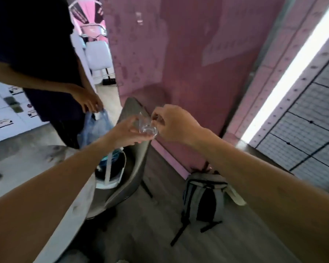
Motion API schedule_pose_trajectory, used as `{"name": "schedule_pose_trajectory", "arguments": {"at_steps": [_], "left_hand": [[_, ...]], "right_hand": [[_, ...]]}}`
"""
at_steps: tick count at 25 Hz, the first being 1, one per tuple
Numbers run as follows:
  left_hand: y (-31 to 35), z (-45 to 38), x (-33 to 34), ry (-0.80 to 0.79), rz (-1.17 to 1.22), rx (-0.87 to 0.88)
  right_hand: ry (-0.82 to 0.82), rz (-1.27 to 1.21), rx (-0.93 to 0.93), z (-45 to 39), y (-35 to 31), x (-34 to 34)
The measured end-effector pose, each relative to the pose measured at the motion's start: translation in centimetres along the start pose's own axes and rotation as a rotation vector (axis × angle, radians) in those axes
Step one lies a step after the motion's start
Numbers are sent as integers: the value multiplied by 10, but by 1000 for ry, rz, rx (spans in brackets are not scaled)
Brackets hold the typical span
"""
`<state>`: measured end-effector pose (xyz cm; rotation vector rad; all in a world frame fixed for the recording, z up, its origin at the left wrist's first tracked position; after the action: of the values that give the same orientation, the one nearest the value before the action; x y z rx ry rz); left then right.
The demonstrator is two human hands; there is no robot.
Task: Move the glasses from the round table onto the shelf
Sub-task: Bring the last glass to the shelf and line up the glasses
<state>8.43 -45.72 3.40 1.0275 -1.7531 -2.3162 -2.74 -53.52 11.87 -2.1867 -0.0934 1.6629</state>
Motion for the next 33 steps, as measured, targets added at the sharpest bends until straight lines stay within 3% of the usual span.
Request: {"name": "schedule_pose_trajectory", "arguments": {"at_steps": [11, 20, 25, 33], "left_hand": [[301, 50, 378, -502, -161, 443], [461, 137, 654, -889, -226, 743], [526, 164, 777, -1046, -227, 826], [653, 166, 927, -1137, -176, 945]], "right_hand": [[311, 239, 551, 365, 175, -253], [496, 341, 973, 627, 257, -367], [577, 397, 1146, 730, 310, -415], [636, 488, 1285, 832, 403, -518]]}}
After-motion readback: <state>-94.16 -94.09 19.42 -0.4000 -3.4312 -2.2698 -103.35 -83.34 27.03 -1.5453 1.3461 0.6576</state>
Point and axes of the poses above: each hand's wrist, its own z-axis away from the middle knuckle, its own x-axis out of the palm, y = z × x, the point moved 9 cm from there along -z, towards the middle knuckle, and after that the axes turned 4 degrees about -x, right-handed, at the moved point
